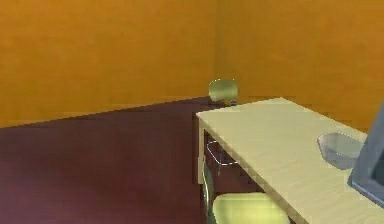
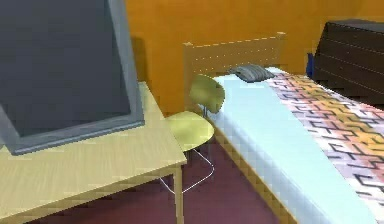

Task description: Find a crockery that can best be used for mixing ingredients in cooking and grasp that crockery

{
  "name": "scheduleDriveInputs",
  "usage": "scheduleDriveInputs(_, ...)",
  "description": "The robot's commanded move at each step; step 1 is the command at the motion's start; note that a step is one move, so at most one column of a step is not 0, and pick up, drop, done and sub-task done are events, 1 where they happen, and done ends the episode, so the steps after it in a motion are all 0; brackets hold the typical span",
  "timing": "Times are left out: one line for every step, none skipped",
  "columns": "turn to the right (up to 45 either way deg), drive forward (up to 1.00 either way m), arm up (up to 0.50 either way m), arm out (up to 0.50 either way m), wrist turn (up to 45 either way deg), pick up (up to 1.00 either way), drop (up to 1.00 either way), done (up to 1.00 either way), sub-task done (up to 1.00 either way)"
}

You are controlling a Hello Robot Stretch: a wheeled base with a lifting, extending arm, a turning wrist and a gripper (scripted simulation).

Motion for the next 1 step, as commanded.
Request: scheduleDriveInputs(45.0, 0.0, 0.0, 0.0, 0.0, 0.0, 0.0, 0.0, 0.0)
